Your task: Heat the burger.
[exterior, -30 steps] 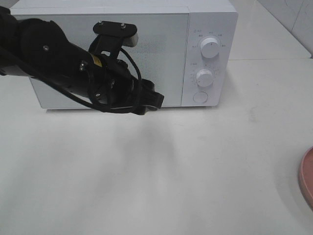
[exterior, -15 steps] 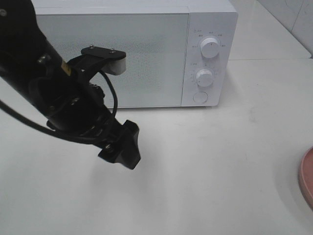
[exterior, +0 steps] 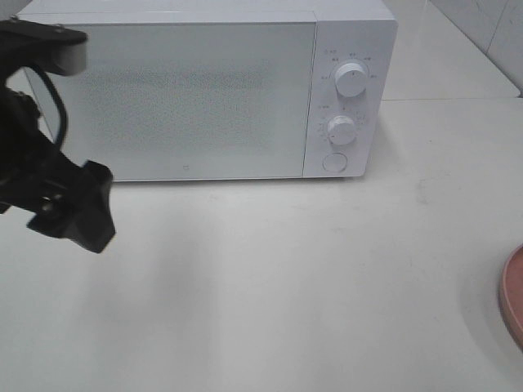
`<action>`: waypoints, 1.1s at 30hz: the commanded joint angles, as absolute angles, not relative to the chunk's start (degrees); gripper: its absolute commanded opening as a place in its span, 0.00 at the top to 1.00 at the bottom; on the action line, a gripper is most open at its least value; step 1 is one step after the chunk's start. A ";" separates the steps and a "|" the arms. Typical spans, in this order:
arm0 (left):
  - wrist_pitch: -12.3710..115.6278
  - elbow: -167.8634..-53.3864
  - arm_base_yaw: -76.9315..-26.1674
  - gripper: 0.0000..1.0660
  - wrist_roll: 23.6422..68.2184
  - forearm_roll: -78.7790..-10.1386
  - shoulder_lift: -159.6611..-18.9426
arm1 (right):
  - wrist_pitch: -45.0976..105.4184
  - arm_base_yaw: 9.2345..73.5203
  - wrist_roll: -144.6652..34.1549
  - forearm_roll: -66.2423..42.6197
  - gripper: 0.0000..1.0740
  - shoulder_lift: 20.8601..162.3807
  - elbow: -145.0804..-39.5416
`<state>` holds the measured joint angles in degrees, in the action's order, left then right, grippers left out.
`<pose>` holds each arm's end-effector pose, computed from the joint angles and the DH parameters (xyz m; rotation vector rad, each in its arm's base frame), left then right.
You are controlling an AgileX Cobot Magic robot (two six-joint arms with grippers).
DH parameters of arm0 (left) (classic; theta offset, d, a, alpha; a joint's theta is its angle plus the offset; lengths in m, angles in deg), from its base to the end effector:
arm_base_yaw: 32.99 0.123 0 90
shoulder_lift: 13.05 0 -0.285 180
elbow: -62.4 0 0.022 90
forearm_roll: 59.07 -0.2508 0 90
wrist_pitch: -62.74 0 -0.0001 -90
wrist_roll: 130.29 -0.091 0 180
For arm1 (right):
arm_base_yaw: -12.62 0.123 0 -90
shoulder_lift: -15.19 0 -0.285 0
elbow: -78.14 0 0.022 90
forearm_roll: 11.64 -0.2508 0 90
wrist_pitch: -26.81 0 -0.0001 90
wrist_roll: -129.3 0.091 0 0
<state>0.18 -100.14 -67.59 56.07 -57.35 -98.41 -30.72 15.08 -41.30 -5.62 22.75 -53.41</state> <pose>0.2038 -0.1435 0.2848 0.6946 2.8235 -0.1692 -0.0034 -0.0082 0.2829 0.1213 1.9737 0.0102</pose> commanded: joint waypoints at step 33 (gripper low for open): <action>-1.83 -78.25 -35.91 0.04 47.42 -52.71 -61.40 | -30.49 14.73 -41.42 -5.34 0.30 21.09 -53.24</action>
<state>-2.57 -78.65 -36.02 47.42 -52.48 -61.80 -30.72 15.08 -41.30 -5.62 22.75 -53.41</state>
